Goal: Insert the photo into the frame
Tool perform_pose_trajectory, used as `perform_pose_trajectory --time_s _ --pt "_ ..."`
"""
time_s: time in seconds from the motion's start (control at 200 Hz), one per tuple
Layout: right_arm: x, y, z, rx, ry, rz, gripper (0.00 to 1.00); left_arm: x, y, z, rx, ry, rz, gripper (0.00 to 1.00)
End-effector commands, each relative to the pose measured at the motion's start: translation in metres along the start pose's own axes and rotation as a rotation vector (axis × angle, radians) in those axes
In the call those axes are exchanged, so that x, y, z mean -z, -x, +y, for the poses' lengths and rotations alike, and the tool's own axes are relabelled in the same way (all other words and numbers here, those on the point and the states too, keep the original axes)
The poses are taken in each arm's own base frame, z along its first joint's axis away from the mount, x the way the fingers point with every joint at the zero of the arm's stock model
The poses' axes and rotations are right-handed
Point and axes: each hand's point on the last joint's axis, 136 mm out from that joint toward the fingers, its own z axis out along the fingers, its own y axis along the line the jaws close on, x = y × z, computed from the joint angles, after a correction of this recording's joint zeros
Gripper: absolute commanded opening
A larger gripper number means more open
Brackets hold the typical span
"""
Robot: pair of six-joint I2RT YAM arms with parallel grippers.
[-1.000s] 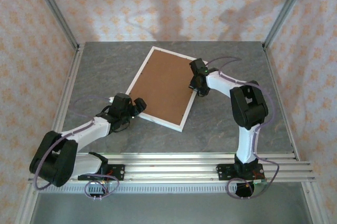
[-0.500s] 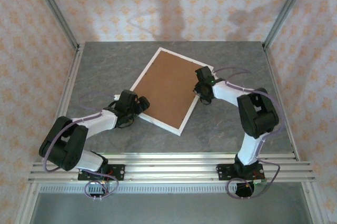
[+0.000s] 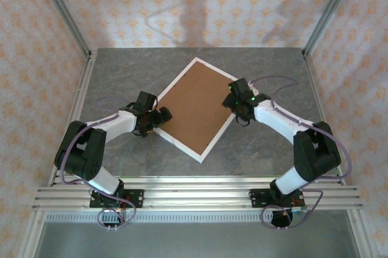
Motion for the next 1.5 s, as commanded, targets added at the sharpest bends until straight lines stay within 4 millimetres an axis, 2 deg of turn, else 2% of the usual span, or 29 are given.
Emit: perform_pose_trajectory --time_s 0.0,0.075,0.15,0.265,0.36,0.45,0.515,0.626,0.786,1.041,1.301,1.491 --pt "0.009 0.051 -0.006 0.199 -0.027 -0.058 0.80 0.023 0.101 -0.061 -0.120 -0.202 -0.381 1.00" --pt "-0.001 0.074 0.000 0.331 -0.015 -0.042 0.86 0.024 0.097 -0.059 -0.124 -0.196 -0.362 1.00" --pt "-0.016 0.099 0.000 0.412 -0.018 -0.005 0.87 0.023 0.091 -0.057 -0.112 -0.198 -0.335 1.00" --pt "-0.055 0.135 -0.006 0.447 -0.013 0.054 0.88 0.020 0.081 -0.053 -0.084 -0.206 -0.290 1.00" --pt "-0.090 0.153 -0.009 0.461 0.016 0.126 0.89 0.021 0.074 -0.051 -0.066 -0.208 -0.264 1.00" --pt "-0.122 0.157 -0.008 0.485 0.054 0.193 0.91 0.025 0.070 -0.048 -0.063 -0.197 -0.249 1.00" --pt "-0.140 0.152 -0.003 0.500 0.095 0.245 0.91 0.028 0.069 -0.047 -0.061 -0.186 -0.246 1.00" --pt "-0.154 0.135 0.011 0.485 0.208 0.318 0.91 0.032 0.066 -0.044 -0.065 -0.163 -0.234 1.00" --pt "-0.143 0.115 0.015 0.456 0.287 0.357 0.84 0.028 0.066 -0.043 -0.061 -0.151 -0.227 1.00" --pt "-0.102 0.075 -0.006 0.370 0.292 0.375 0.79 0.000 0.067 -0.059 -0.071 -0.171 -0.171 1.00" --pt "-0.071 0.030 -0.048 0.116 0.199 0.346 0.70 -0.002 0.094 -0.099 -0.130 -0.216 -0.192 1.00" --pt "-0.044 -0.001 -0.067 -0.009 0.190 0.350 0.70 -0.017 0.105 -0.125 -0.162 -0.245 -0.166 1.00"
